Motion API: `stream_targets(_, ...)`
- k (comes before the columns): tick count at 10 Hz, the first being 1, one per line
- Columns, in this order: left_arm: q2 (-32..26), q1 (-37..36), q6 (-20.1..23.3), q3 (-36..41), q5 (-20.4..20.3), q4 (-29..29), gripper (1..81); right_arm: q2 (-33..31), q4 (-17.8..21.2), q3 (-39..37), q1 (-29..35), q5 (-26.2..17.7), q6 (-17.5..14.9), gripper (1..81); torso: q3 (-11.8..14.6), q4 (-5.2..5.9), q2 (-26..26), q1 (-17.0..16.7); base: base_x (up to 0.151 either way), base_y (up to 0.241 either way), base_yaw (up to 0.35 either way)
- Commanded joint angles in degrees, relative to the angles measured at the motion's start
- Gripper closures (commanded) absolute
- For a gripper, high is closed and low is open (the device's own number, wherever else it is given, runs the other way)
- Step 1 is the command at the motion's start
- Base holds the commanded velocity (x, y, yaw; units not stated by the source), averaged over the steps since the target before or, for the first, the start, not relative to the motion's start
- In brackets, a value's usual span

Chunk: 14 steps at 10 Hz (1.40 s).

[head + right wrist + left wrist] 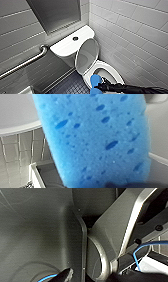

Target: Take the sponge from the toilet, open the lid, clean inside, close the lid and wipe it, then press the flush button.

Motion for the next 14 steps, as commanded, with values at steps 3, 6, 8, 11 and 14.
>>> stream_targets(3,-0.48,1.24,0.15,1.28,4.74,0.07,1.0,-14.45,0.56,12.15,-0.97,1.20,0.49,81.1,0.00,0.00,0.00,0.00,0.000,0.000,0.000)
stream_targets(6,-0.56,1.24,0.15,1.28,4.74,0.07,1.0,-23.52,0.64,16.02,-6.24,5.59,0.49,81.1,0.00,0.00,0.00,0.00,0.000,0.000,0.000)
stream_targets(8,-0.56,1.32,0.15,1.28,4.74,0.07,1.0,-27.91,0.30,16.73,-10.55,9.10,0.41,81.1,0.00,0.00,0.00,0.00,0.000,0.000,0.000)
stream_targets(11,-0.56,1.32,0.15,1.37,4.66,0.16,1.0,-35.53,0.12,19.87,-14.77,13.41,0.32,81.1,0.00,0.00,0.00,0.00,0.000,0.000,0.000)
stream_targets(14,-0.56,1.41,0.24,1.28,3.95,0.16,1.0,-42.33,0.12,25.25,-15.83,15.26,0.14,81.1,0.00,0.00,0.00,0.00,0.000,0.000,0.000)
